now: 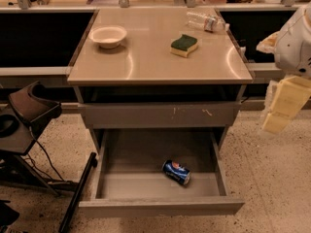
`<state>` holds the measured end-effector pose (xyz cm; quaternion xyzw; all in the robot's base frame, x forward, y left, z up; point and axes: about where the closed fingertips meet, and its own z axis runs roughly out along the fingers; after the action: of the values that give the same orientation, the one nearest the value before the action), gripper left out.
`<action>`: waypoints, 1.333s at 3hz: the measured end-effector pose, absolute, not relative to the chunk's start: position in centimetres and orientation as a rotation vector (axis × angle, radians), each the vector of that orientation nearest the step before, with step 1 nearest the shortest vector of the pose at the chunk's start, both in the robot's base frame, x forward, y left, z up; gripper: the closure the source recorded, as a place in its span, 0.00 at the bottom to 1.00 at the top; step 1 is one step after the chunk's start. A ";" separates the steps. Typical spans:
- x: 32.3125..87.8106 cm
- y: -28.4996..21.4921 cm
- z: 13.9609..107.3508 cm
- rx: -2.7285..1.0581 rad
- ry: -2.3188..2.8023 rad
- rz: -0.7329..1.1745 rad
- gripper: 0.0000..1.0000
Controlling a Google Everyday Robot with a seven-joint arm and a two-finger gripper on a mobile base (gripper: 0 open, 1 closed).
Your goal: Pick pepsi can from middle drawer and place on counter
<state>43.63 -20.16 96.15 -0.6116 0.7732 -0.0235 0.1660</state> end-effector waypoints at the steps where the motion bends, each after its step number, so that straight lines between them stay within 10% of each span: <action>1: 42.9 -15.3 91.3 -1.799 2.109 0.100 0.00; 4: 46.5 3.7 74.8 -1.800 1.882 0.534 0.00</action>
Offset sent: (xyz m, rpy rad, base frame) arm -0.0289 0.2507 -0.2345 0.5102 0.2435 0.3855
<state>46.51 3.72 74.79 -0.6574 0.6874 0.1951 0.2392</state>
